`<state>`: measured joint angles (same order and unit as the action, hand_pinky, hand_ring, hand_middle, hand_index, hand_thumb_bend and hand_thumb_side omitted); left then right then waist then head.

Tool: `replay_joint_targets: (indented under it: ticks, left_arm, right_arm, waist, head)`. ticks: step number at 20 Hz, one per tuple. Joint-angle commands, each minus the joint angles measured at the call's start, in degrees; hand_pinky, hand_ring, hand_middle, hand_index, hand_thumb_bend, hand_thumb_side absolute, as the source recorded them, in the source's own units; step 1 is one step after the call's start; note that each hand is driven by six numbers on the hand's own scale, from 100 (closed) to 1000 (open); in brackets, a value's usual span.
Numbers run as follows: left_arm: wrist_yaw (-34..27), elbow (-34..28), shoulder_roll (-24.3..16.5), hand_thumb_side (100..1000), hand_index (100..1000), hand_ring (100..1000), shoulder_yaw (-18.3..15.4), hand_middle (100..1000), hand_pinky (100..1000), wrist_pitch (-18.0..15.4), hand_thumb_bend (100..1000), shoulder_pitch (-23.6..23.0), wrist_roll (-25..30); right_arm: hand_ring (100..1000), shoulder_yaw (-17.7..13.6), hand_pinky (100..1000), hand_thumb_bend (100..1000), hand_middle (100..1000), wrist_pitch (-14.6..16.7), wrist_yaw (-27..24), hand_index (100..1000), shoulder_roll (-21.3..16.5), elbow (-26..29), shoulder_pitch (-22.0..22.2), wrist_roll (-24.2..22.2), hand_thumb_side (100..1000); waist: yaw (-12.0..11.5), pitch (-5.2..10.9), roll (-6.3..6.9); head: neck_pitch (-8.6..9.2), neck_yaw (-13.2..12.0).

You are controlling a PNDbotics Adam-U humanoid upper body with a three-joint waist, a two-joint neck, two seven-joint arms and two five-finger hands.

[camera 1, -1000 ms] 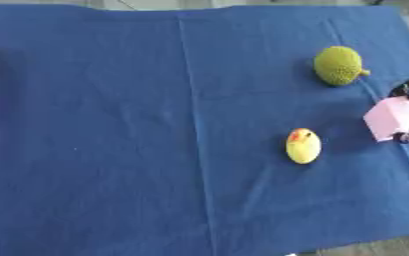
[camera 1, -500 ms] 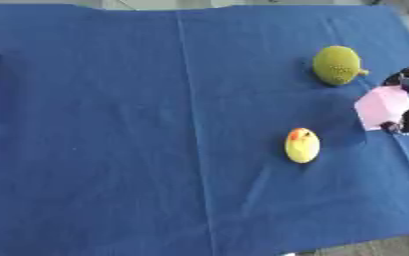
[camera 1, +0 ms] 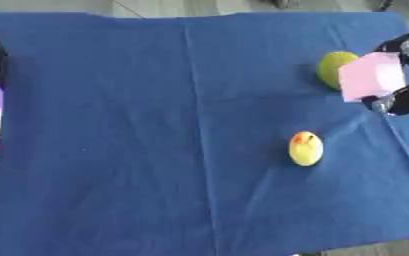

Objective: Pick up the objects with one hand, pass them to the other hand, and then place them into the box on the other side of the table.

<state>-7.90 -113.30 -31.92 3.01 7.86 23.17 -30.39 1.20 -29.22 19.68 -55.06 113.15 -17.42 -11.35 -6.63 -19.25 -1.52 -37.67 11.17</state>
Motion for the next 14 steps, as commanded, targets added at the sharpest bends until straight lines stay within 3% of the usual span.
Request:
replay_joint_targets:
  ticks: [1, 6, 14]
  left_arm:
    - [1.35, -1.29, -5.49, 838, 900, 741, 0.92, 756, 706, 2.27, 117, 2.30, 3.39]
    - [1.61, -1.30, -10.83, 828, 899, 745, 2.49, 758, 714, 5.02, 100, 5.24, 8.08]
    - [3.36, -1.30, -17.55, 761, 899, 753, 4.68, 765, 729, 7.69, 100, 10.25, 14.51]
  right_arm:
    - [522, 1.67, 821, 100, 419, -1.90, -4.68, 626, 4.09, 1.42, -3.25, 6.85, 100]
    - [496, 5.62, 820, 100, 405, -2.42, -10.83, 632, 12.56, 1.44, -7.99, 14.05, 100]
    - [482, 13.99, 825, 100, 400, -3.85, -13.41, 641, 24.23, 1.44, -13.49, 22.90, 100]
  waist:
    - [-0.19, 1.67, 0.27]
    - [-0.27, 2.22, 0.71]
    - [0.00, 2.96, 0.87]
  head:
    - [-0.13, -0.50]
    - [-1.00, -1.78]
    - [-2.29, -3.84]
